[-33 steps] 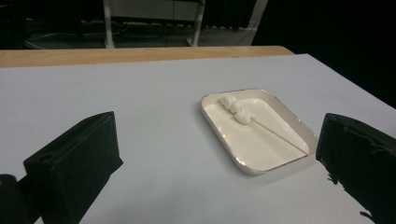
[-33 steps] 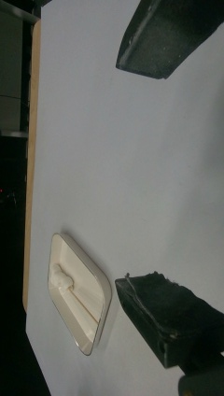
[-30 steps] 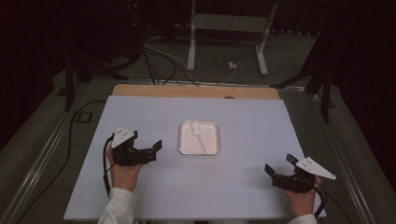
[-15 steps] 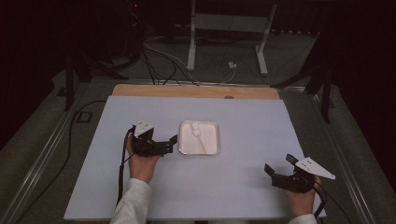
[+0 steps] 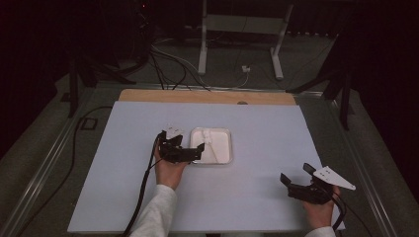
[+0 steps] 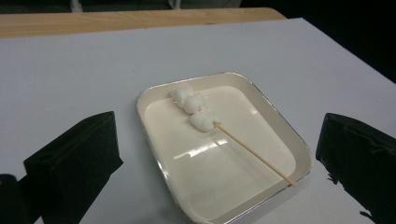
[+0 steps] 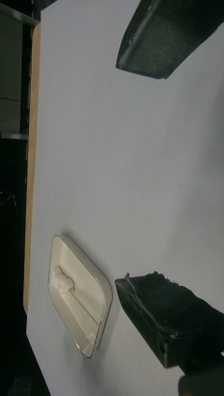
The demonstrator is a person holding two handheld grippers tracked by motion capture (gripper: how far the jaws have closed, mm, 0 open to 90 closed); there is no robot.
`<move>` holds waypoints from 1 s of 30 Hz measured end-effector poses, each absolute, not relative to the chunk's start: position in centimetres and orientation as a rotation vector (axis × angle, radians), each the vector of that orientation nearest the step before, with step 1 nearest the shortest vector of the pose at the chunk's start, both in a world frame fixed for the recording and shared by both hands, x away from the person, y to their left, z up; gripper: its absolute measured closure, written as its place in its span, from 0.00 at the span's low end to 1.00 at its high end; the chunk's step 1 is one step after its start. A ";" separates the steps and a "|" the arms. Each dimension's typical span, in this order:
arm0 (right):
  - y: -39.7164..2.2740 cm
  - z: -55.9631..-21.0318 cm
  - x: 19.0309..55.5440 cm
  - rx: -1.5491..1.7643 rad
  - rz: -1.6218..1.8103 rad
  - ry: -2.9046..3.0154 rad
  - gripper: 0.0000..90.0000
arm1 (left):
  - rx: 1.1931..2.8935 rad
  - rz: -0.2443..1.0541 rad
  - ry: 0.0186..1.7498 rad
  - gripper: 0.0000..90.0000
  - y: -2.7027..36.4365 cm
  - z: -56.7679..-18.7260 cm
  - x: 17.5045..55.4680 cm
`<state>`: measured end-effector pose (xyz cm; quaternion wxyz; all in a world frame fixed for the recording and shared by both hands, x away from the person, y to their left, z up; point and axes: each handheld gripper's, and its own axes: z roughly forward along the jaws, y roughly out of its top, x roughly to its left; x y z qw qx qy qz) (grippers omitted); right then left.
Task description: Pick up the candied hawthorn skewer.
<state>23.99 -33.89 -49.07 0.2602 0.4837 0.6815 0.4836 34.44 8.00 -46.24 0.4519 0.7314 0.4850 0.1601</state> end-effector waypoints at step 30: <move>-34.0 -49.1 24.1 1.318 1.309 1.842 0.00 | 1.961 0.329 1.268 0.01 1.9 -49.4 36.4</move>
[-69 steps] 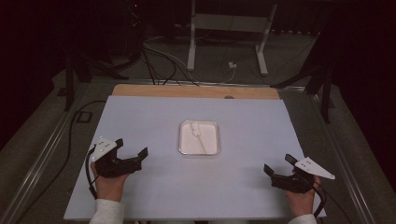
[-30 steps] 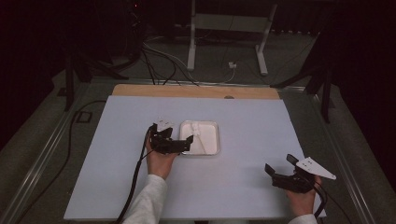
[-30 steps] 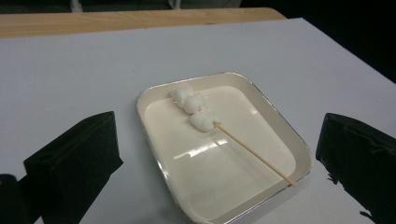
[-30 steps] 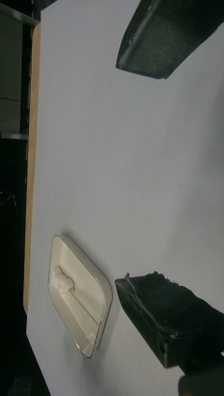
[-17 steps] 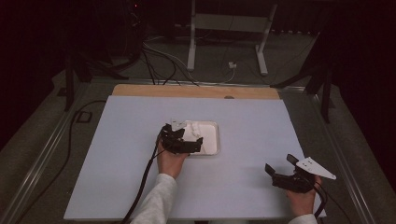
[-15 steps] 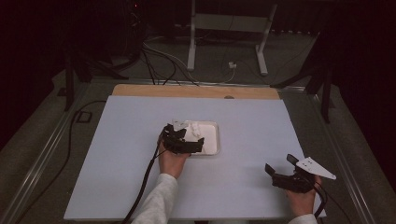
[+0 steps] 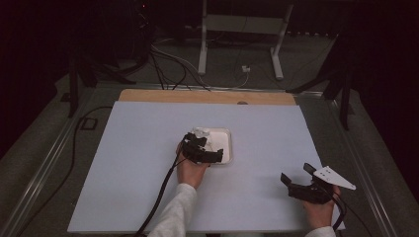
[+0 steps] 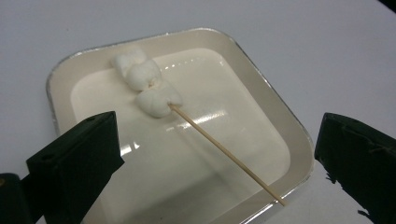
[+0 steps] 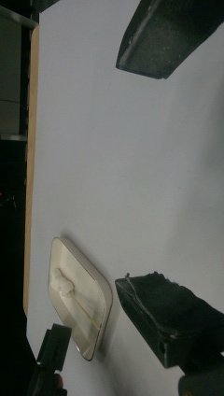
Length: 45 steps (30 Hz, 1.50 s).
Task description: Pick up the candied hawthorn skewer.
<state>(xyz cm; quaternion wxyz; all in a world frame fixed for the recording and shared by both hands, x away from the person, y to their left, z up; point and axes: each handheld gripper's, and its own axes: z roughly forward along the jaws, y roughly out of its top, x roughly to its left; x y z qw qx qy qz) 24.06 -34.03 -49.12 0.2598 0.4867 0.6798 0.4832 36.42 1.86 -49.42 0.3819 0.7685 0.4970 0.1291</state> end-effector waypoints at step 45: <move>-34.1 -49.3 24.2 1.328 1.310 1.852 0.00 | 2.156 0.215 1.312 1.00 4.3 -49.7 36.0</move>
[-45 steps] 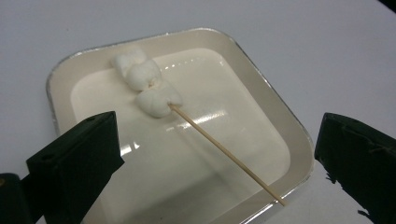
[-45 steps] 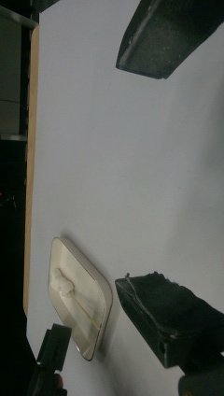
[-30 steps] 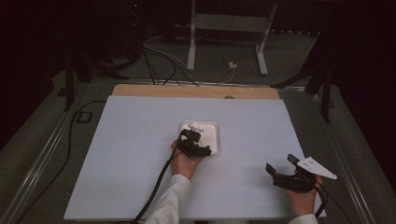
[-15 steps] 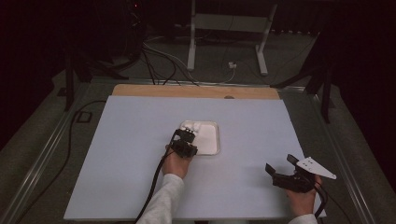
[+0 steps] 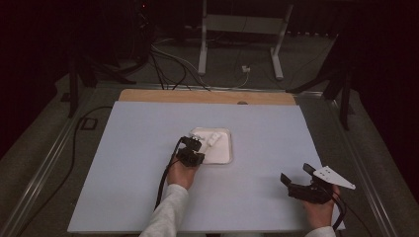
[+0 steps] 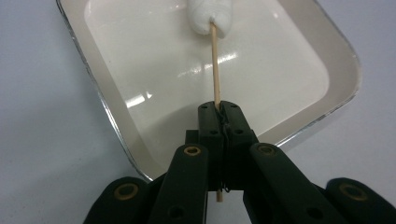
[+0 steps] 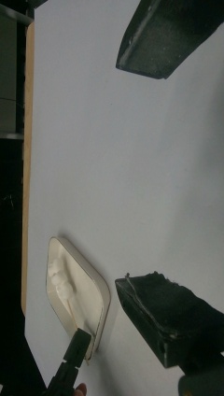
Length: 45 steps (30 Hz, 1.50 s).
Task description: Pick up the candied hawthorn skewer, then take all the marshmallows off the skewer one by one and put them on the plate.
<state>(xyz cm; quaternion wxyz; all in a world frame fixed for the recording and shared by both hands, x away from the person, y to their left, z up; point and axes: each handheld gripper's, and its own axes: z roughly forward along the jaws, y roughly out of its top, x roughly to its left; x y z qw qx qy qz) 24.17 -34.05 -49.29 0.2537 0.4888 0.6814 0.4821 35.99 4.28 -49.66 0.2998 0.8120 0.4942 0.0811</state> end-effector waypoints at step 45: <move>-33.2 -49.0 24.3 1.334 1.365 1.867 0.00 | 1.866 0.352 1.051 1.00 11.5 -47.6 29.3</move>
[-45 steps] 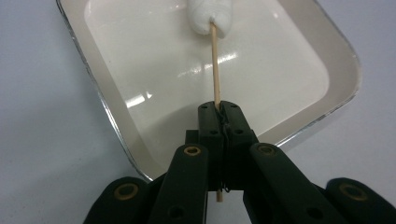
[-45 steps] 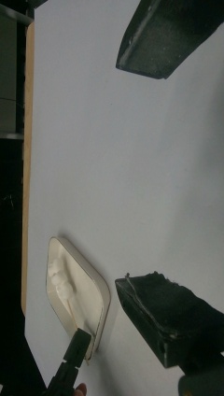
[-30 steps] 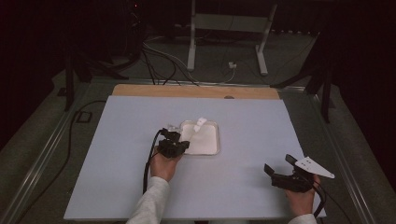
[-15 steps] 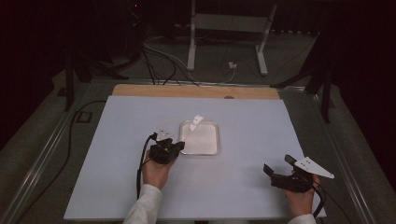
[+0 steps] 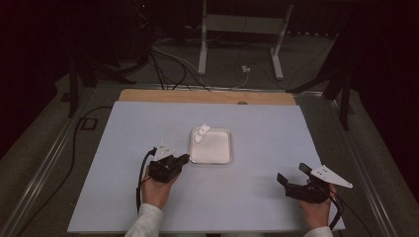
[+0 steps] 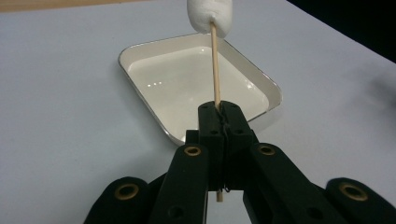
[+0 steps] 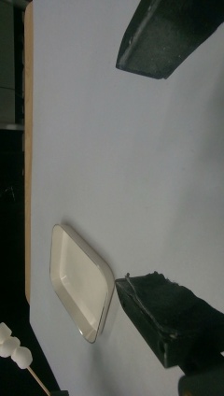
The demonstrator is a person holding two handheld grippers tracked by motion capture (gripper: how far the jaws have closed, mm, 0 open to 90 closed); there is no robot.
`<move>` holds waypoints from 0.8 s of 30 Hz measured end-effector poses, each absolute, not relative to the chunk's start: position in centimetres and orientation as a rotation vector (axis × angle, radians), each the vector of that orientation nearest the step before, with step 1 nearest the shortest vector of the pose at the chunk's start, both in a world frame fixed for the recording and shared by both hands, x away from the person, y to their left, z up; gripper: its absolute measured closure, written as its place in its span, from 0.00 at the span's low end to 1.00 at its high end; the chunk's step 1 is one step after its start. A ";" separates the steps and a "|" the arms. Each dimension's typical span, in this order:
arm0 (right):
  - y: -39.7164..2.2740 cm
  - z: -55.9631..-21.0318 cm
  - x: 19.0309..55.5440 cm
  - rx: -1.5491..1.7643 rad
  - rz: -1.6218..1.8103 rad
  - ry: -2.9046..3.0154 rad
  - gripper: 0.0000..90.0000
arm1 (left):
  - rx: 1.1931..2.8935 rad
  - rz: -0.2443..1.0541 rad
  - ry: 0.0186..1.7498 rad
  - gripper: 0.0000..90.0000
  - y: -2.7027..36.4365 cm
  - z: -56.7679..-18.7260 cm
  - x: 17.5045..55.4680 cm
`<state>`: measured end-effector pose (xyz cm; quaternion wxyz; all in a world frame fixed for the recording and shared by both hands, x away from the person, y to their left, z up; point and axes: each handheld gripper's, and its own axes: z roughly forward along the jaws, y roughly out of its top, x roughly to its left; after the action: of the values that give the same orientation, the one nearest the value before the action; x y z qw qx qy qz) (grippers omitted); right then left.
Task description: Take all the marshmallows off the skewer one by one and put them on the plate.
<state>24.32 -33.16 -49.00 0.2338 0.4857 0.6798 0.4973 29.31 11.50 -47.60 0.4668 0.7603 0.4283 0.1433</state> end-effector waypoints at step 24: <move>-26.7 -41.9 30.9 1.213 1.718 1.966 0.01 | 1.843 0.383 0.923 1.00 12.0 -47.4 27.4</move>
<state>30.94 -26.73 -41.95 0.1308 0.4178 0.6771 0.5916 27.43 12.02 -47.36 0.4990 0.7617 0.3817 0.1584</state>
